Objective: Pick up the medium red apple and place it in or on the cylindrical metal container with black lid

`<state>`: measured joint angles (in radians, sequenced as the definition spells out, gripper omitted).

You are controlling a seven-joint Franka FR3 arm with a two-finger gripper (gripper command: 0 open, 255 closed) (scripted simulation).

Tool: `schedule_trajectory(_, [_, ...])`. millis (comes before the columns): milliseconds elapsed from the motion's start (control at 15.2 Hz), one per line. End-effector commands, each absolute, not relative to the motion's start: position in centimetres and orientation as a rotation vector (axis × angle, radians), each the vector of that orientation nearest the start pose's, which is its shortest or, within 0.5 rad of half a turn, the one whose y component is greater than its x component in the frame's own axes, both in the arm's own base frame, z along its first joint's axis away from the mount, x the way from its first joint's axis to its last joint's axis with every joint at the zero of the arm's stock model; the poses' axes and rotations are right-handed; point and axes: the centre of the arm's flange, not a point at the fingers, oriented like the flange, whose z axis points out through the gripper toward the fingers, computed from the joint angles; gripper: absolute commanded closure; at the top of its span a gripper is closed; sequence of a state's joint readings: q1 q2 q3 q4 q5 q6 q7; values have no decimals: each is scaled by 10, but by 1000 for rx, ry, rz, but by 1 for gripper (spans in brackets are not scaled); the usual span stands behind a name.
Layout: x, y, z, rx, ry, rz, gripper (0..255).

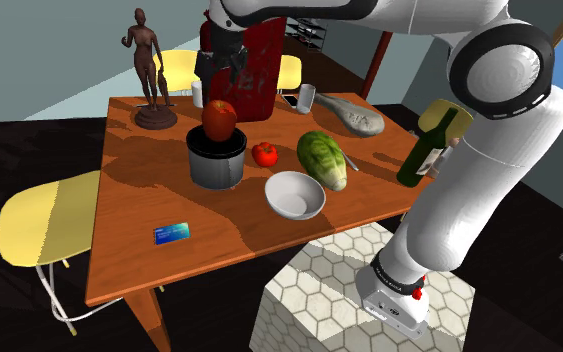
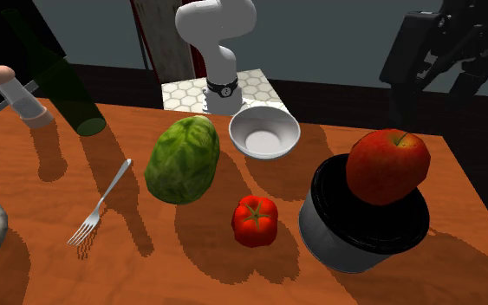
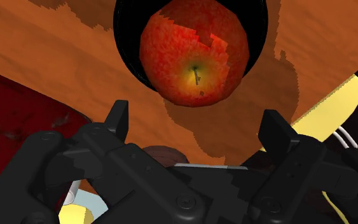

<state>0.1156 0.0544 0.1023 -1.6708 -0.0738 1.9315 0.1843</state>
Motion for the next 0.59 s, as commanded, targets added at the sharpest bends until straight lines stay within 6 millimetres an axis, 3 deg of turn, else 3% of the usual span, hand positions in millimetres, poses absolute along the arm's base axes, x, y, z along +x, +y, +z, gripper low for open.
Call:
schedule_trajectory(0, [582, 124, 604, -3146, -82, -339, 0])
schedule_trajectory(528, [582, 124, 604, -3146, -82, -339, 0])
